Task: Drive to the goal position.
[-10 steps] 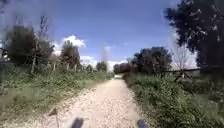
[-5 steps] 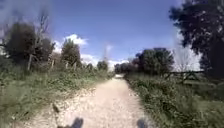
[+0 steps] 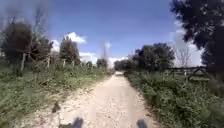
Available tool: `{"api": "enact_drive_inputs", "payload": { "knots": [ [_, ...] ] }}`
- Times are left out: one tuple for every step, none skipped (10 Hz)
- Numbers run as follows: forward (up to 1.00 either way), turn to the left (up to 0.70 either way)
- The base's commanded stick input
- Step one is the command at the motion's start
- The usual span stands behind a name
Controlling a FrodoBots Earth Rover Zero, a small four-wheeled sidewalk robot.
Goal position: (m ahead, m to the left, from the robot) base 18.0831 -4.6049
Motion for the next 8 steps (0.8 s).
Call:
{"api": "enact_drive_inputs", "payload": {
  "knots": [
    [0.70, 0.00],
    [0.70, 0.00],
    [0.70, 0.00],
    [0.70, 0.00],
    [0.70, 0.00],
    [0.70, 0.00],
    [0.70, 0.00],
    [0.70, 0.00]
  ]
}}
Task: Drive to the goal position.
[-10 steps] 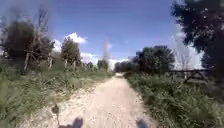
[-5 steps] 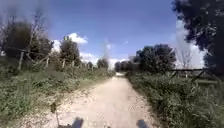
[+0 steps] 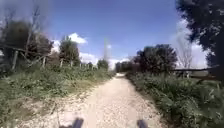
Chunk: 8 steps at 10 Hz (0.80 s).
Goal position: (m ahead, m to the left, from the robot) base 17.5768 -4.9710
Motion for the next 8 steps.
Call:
{"api": "enact_drive_inputs", "payload": {
  "knots": [
    [0.70, 0.00],
    [0.70, 0.00],
    [0.70, 0.00],
    [0.70, 0.00],
    [0.70, -0.03],
    [0.70, -0.07],
    [0.70, -0.11],
    [0.70, -0.29]
  ]
}}
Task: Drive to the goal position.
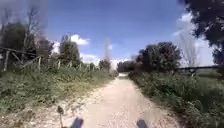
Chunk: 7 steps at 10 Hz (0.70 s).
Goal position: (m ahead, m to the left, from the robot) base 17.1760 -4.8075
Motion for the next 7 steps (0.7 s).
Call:
{"api": "enact_drive_inputs", "payload": {
  "knots": [
    [0.70, -0.02],
    [0.70, 0.00],
    [0.70, 0.00],
    [0.70, 0.00],
    [0.70, 0.00],
    [0.70, 0.00],
    [0.70, 0.00]
  ]
}}
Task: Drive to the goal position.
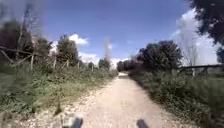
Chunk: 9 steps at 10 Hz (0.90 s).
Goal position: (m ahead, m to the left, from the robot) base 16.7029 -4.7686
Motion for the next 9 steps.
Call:
{"api": "enact_drive_inputs", "payload": {
  "knots": [
    [0.70, 0.00],
    [0.70, 0.00],
    [0.70, 0.00],
    [0.70, 0.00],
    [0.70, 0.00],
    [0.70, 0.00],
    [0.70, 0.00],
    [0.70, 0.00],
    [0.70, -0.27]
  ]
}}
